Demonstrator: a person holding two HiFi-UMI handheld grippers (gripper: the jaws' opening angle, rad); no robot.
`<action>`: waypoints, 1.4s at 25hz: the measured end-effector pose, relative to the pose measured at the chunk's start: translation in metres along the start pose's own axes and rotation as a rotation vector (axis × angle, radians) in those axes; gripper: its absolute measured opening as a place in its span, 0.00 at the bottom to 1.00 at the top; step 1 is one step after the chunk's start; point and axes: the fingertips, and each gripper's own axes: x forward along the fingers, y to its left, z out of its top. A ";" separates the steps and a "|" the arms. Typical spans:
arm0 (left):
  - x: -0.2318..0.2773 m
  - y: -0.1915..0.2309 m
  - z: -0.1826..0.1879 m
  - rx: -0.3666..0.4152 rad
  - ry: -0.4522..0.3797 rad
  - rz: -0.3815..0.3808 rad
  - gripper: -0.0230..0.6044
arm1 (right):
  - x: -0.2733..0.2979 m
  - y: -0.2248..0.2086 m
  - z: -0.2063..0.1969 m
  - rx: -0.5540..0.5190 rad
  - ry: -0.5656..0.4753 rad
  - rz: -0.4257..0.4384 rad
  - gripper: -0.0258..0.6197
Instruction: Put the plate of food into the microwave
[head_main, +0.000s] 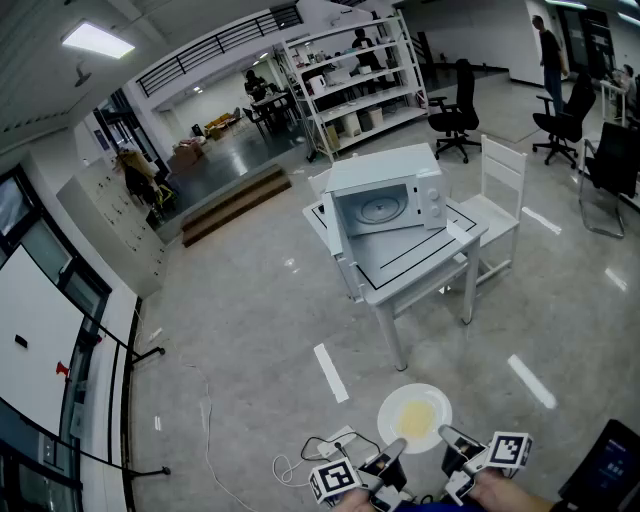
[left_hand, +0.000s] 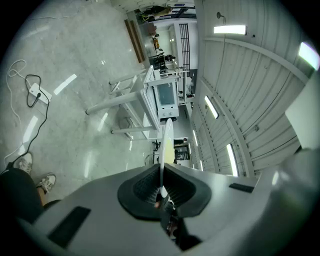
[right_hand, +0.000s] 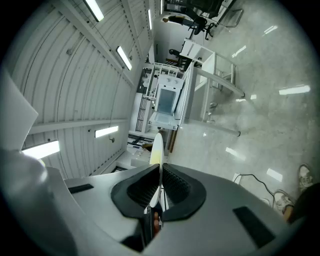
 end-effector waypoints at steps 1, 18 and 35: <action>0.000 0.000 0.000 -0.001 0.000 0.000 0.06 | 0.000 0.000 0.001 -0.014 0.002 0.001 0.07; 0.012 -0.001 -0.007 -0.004 0.003 0.008 0.06 | -0.007 -0.003 0.010 -0.032 -0.008 0.028 0.07; 0.057 -0.013 -0.040 -0.006 0.008 0.015 0.06 | -0.043 -0.017 0.051 -0.026 -0.014 0.029 0.07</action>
